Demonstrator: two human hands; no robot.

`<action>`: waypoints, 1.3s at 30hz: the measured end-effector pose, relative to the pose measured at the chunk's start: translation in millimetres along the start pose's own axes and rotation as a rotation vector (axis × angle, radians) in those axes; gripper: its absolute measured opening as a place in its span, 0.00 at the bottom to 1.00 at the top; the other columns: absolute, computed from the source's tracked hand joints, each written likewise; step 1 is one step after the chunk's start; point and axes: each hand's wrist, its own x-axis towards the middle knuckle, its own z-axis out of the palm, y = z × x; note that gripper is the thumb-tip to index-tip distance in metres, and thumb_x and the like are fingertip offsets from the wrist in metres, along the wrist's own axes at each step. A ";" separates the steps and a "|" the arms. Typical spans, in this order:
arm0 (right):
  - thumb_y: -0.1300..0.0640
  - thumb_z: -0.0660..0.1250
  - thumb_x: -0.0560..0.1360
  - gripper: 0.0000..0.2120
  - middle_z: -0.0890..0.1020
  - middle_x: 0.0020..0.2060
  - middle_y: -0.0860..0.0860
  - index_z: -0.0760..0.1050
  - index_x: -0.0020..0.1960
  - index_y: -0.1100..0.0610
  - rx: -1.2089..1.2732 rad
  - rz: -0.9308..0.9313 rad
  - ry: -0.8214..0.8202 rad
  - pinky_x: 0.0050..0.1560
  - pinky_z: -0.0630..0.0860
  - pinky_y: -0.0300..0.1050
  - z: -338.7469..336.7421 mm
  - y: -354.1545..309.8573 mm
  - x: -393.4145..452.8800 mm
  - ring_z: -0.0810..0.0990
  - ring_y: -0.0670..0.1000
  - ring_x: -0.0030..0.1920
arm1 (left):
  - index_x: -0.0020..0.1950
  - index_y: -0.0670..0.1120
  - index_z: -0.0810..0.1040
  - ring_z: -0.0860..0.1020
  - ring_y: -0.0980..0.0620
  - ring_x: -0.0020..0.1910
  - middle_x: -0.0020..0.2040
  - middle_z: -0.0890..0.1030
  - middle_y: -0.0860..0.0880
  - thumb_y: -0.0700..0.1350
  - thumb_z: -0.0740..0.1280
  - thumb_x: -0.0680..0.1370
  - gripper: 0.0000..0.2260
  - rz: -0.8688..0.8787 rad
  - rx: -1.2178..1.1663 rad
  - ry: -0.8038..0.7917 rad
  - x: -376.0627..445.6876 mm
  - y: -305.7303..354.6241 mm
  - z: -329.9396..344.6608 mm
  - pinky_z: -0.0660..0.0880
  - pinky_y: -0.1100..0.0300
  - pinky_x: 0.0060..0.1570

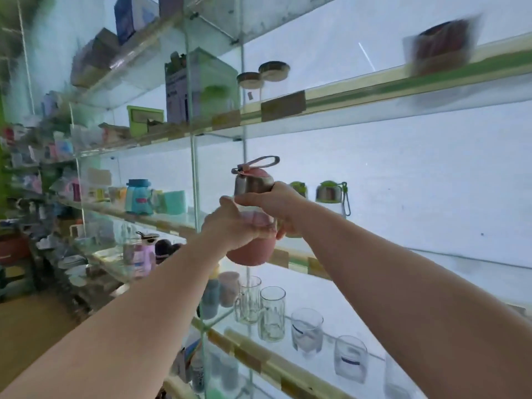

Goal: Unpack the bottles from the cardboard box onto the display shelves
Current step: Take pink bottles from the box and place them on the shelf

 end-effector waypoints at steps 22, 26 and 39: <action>0.49 0.73 0.70 0.24 0.76 0.42 0.51 0.73 0.63 0.55 -0.111 0.175 0.341 0.28 0.66 0.40 -173.7 120.8 55.5 0.74 0.50 0.34 | 0.72 0.46 0.63 0.72 0.45 0.63 0.64 0.72 0.45 0.57 0.80 0.58 0.48 0.137 -0.126 -0.368 79.6 120.2 191.8 0.72 0.52 0.60; 0.50 0.73 0.70 0.26 0.75 0.47 0.54 0.71 0.64 0.58 -0.115 0.209 0.370 0.38 0.70 0.47 -176.0 130.7 68.3 0.74 0.54 0.43 | 0.71 0.46 0.65 0.72 0.45 0.63 0.63 0.71 0.44 0.57 0.80 0.58 0.47 0.149 -0.136 -0.357 86.6 119.5 205.4 0.72 0.50 0.62; 0.47 0.72 0.70 0.29 0.73 0.61 0.54 0.68 0.67 0.55 -0.222 0.216 0.415 0.57 0.72 0.54 -174.5 138.3 93.3 0.69 0.55 0.66 | 0.70 0.44 0.68 0.72 0.45 0.62 0.64 0.68 0.44 0.54 0.81 0.58 0.44 0.122 -0.152 -0.347 101.0 118.9 214.1 0.73 0.50 0.61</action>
